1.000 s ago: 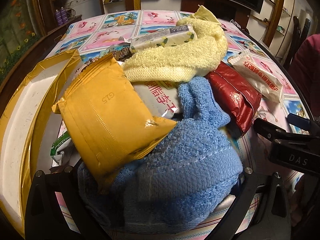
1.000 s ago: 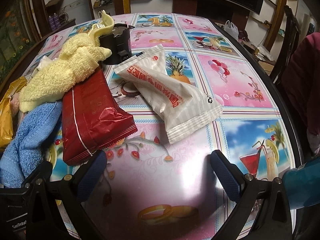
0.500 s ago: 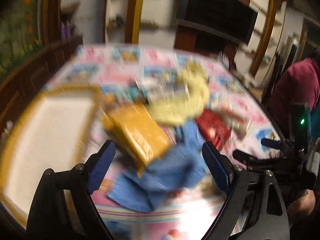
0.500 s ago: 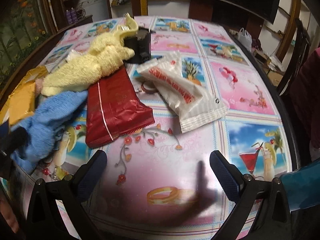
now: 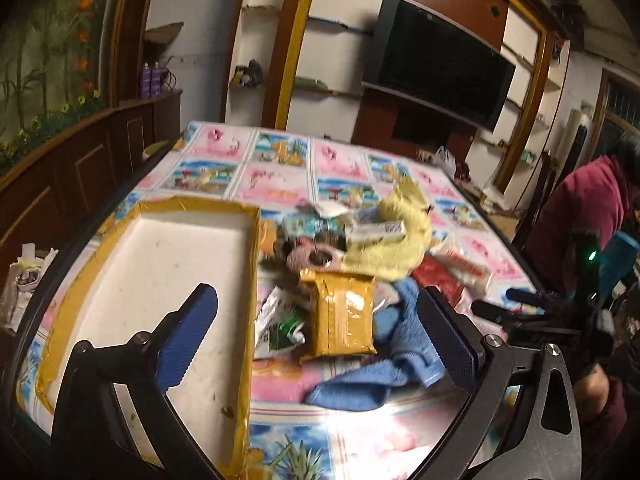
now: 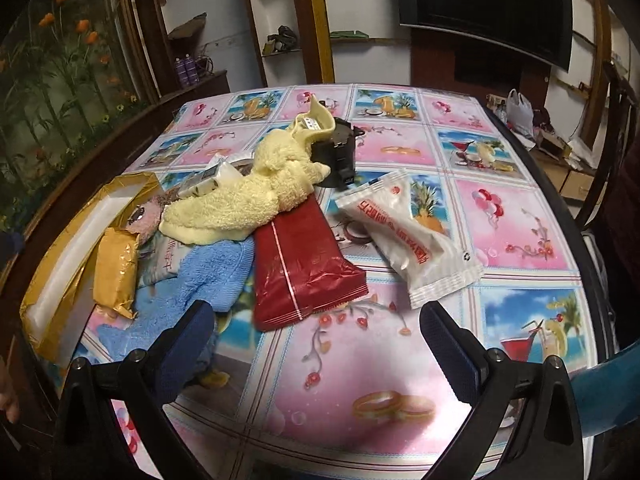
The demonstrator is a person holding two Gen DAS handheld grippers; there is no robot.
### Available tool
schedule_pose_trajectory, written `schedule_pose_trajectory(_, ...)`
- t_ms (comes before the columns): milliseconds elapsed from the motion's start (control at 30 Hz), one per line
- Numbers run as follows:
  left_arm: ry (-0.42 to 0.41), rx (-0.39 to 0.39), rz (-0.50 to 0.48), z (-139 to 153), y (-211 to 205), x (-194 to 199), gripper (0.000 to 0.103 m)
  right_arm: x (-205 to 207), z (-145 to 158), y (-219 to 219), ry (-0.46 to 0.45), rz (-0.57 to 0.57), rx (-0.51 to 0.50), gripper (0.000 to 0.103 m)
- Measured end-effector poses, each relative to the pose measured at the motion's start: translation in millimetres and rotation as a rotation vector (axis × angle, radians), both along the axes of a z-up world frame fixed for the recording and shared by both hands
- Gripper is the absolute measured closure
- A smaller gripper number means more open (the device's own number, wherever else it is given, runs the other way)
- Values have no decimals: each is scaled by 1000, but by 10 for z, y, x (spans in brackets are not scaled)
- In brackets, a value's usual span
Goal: Organize soft objects
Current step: 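Grasp the blue towel with the right tool while the left tool reaches toward the yellow packet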
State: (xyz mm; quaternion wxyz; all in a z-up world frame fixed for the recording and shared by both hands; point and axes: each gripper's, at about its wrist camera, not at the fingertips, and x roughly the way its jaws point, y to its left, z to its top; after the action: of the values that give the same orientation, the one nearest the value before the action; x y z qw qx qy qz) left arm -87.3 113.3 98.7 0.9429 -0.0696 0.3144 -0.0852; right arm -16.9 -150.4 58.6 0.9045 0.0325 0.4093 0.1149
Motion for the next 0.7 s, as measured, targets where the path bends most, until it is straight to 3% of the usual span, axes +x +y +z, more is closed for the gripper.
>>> schedule_pose_trajectory(233,38,141,52,-162,-145,40,2,-94,81,188,-39,61,13,1)
schedule_pose_trajectory(433,57,208,125,-238,-109,62,2,-411,320,333,-284,-1,-57,0)
schedule_pose_trajectory(467,58,219,133,-237,-103,59,2,-406,313,345,-283,6,-43,0)
schedule_pose_trajectory(567,60,251,149,-243,-97,60,2,-261,170,418,-154,31,-69,1)
schedule_pose_trajectory(700,80,277,160,-282,-92,91,2,-208,68,485,-100,60,-58,1)
